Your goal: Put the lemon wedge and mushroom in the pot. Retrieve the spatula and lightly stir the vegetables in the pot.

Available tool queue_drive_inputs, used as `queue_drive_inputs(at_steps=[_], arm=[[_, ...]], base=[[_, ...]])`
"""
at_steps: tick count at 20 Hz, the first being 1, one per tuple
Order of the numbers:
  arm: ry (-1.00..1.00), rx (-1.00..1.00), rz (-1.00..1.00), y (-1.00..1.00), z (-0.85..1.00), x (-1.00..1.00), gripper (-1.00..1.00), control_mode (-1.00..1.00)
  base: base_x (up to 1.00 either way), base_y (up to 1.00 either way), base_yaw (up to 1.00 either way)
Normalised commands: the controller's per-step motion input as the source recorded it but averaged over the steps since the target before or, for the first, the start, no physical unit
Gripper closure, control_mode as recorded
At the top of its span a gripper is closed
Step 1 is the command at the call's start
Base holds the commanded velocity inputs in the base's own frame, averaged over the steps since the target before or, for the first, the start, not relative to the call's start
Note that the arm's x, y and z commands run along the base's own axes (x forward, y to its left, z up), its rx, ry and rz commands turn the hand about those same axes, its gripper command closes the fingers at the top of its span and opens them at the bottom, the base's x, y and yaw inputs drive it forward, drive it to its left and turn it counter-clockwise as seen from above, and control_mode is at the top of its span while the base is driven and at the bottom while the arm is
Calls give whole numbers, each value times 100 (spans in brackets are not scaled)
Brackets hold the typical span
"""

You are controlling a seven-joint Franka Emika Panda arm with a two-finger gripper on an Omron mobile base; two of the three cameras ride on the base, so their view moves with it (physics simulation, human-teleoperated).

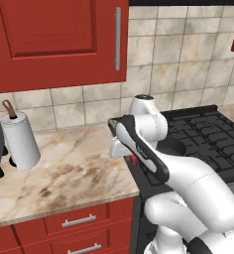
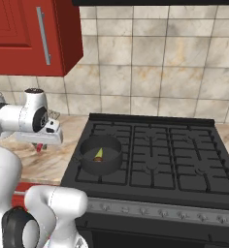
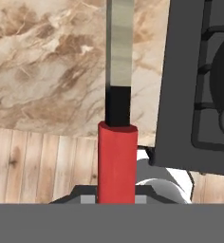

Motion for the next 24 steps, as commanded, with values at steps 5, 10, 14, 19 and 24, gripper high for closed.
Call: queue_drive_inputs(at_steps=[5, 10, 14, 19, 24], arm=[[1, 0, 7, -30, 6, -1, 100, -100], [11, -3, 10, -88, 12, 11, 100, -100], [17, -12, 11, -100, 34, 28, 100, -100], [16, -11, 6, -100, 29, 7, 100, -100], [21, -13, 1, -78, 2, 12, 100, -100]], base=[[0, 0, 0], [0, 0, 0], [0, 0, 0], [0, 0, 0], [0, 0, 0]])
